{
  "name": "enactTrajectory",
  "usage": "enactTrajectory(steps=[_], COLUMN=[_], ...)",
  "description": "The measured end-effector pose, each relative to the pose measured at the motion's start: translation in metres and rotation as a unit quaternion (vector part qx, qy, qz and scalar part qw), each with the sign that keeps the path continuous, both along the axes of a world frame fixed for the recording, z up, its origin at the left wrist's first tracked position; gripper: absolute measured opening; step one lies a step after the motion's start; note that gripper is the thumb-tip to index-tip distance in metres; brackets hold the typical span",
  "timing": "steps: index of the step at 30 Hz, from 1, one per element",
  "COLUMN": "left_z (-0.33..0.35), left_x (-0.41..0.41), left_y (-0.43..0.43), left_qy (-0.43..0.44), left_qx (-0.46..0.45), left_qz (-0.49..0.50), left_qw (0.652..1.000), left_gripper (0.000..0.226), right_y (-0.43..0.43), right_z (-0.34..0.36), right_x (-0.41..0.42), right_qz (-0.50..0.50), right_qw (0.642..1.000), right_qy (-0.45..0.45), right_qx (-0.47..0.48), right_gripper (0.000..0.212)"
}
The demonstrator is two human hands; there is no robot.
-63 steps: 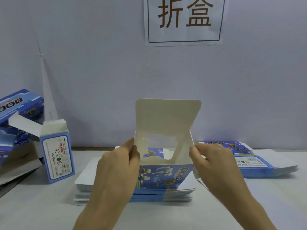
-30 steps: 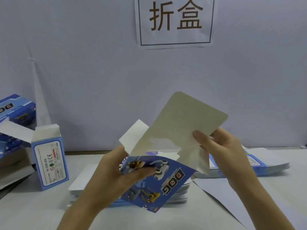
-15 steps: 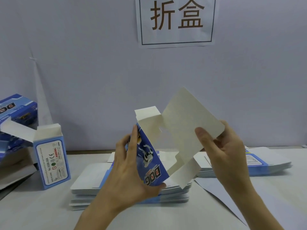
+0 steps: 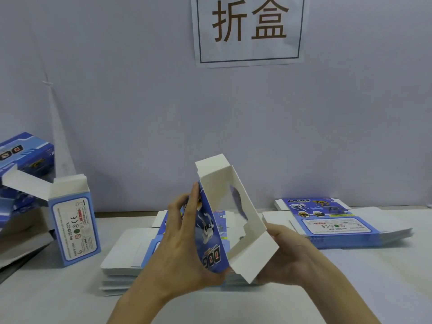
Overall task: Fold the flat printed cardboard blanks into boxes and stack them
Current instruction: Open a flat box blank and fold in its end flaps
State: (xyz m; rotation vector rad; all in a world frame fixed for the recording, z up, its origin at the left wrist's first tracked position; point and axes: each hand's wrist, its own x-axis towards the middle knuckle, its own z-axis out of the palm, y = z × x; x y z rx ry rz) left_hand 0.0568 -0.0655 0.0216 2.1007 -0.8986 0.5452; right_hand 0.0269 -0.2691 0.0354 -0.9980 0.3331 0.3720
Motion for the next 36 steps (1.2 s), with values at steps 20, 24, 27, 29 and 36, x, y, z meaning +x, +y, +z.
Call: enactTrajectory(steps=[20, 24, 27, 29, 36], left_z=[0.001, 0.001, -0.002, -0.004, -0.008], left_x=[0.005, 0.001, -0.001, -0.001, -0.003], left_y=[0.006, 0.002, -0.004, -0.008, -0.010], left_qy=[0.011, 0.010, 0.006, 0.012, -0.036], left_qx=[0.036, 0.044, 0.048, 0.055, 0.075], left_qz=[0.013, 0.020, 0.020, 0.023, 0.029], left_qw=[0.999, 0.999, 0.999, 0.998, 0.996], left_gripper=[0.142, 0.143, 0.141, 0.139, 0.136], right_y=[-0.007, -0.009, -0.009, -0.009, -0.021], right_z=[0.017, 0.012, 0.017, 0.026, 0.047], right_x=[-0.013, -0.014, -0.017, -0.021, -0.033], right_qz=[-0.388, -0.409, -0.423, -0.416, -0.299], right_qw=[0.754, 0.688, 0.690, 0.709, 0.885], right_qy=[-0.472, -0.493, -0.480, -0.487, -0.355], right_qx=[-0.242, -0.341, -0.339, -0.294, -0.042], right_gripper=[0.042, 0.042, 0.037, 0.028, 0.029])
